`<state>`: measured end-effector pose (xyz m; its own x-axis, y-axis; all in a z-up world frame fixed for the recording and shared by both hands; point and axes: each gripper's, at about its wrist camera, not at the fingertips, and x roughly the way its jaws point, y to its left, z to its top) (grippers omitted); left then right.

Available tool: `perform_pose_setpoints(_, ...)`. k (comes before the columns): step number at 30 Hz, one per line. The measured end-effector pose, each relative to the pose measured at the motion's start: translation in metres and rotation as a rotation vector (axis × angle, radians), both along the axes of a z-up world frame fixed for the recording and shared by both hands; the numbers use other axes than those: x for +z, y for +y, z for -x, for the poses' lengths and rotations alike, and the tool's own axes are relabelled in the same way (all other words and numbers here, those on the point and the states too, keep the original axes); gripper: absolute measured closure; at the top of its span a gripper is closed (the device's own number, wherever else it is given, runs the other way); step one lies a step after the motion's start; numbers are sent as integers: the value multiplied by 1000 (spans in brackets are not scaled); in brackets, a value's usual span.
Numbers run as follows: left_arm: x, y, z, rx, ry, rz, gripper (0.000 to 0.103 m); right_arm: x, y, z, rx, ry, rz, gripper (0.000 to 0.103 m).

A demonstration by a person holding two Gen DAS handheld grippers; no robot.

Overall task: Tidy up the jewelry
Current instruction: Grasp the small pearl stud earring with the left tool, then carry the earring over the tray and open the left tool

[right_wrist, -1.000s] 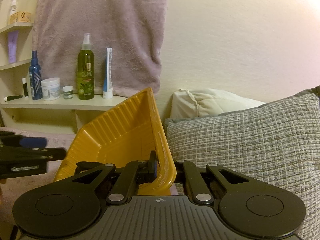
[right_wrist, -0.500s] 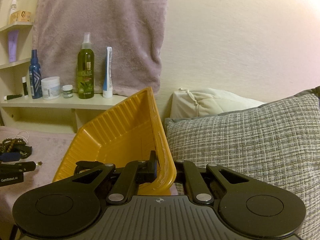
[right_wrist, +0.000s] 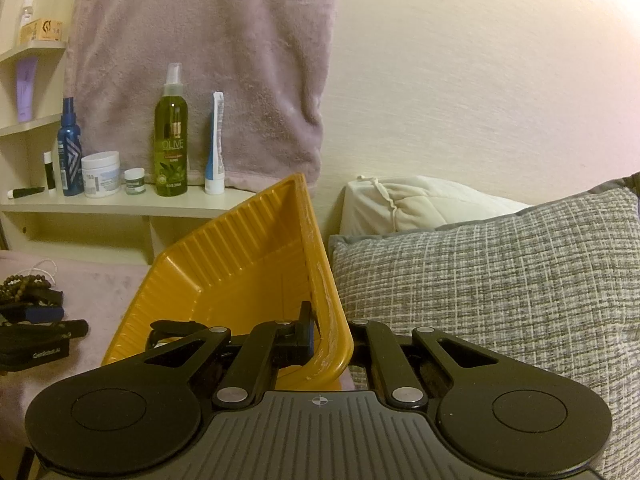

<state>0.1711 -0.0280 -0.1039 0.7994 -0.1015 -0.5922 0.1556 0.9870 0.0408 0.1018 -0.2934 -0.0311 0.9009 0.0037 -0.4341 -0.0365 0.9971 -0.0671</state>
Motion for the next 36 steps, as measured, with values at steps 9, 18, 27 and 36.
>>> perform_pose_setpoints(9, -5, -1, -5, -13, 26, -26, 89, -1, -1, -1, -3, 1, -1, 97)
perform_pose_setpoints(18, -2, 1, -3, 4, 18, -26, 96, -1, -1, -1, -3, 2, -1, 97)
perform_pose_setpoints(27, 13, -3, 2, -8, -22, -10, 96, -1, -1, -1, -2, 0, -1, 97)
perform_pose_setpoints(36, 43, -27, 0, -110, -68, 100, 96, 0, -1, -1, 0, -2, -3, 97)
